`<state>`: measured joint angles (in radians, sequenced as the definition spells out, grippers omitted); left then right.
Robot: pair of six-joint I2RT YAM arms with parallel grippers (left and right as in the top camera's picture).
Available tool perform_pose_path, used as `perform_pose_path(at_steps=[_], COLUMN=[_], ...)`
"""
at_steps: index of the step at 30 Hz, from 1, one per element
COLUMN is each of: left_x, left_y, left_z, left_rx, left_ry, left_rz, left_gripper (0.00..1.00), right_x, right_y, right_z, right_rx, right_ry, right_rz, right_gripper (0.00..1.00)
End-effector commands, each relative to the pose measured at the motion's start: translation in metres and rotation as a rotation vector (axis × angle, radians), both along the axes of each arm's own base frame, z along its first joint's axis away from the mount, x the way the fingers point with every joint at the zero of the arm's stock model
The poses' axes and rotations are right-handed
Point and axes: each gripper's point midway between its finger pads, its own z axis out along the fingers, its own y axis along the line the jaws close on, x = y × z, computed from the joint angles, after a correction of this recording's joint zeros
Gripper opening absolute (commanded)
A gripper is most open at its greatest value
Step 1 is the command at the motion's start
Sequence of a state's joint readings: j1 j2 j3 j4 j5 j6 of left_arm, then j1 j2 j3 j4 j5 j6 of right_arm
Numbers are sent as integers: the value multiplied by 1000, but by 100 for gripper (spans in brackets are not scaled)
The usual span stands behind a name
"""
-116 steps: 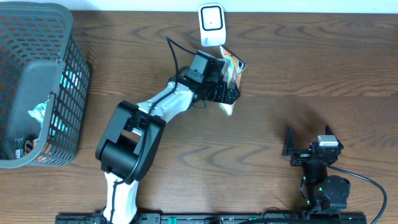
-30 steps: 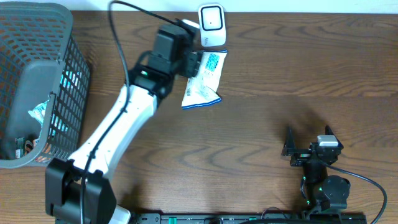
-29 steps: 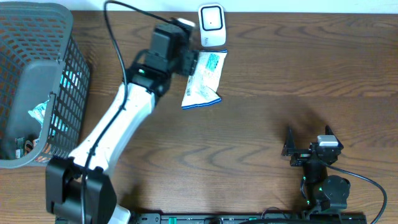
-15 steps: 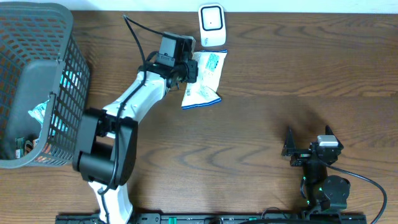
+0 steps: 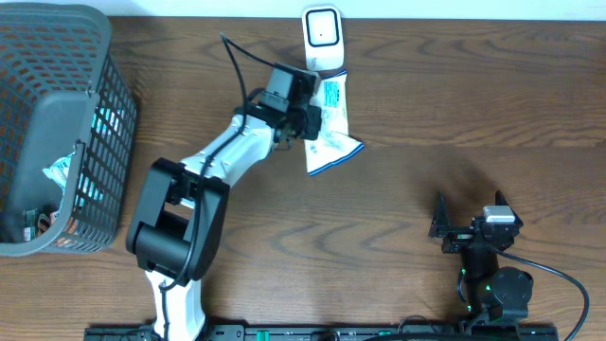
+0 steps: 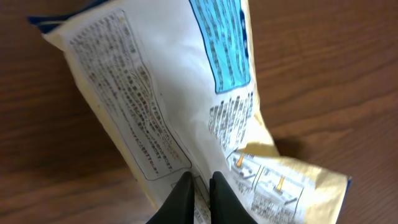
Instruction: Scan the item barcode
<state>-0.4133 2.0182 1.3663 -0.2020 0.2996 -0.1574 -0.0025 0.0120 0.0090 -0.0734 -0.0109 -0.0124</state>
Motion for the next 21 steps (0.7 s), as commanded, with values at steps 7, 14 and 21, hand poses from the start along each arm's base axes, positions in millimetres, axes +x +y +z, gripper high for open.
perform_pose_path(at_steps=[7, 14, 21], left_x=[-18, -5, 2], left_y=[-2, -9, -13], left_z=[-44, 16, 107], left_rx=[85, 48, -42], left_ry=[72, -48, -244], left_rz=[-10, -39, -33], left_gripper=[8, 8, 8], right_x=[0, 0, 0], right_y=[2, 2, 2], right_z=[-1, -1, -1], right_rx=[-11, -12, -11], right_ry=[0, 0, 0], right_rz=[8, 9, 8], right_gripper=[99, 99, 99])
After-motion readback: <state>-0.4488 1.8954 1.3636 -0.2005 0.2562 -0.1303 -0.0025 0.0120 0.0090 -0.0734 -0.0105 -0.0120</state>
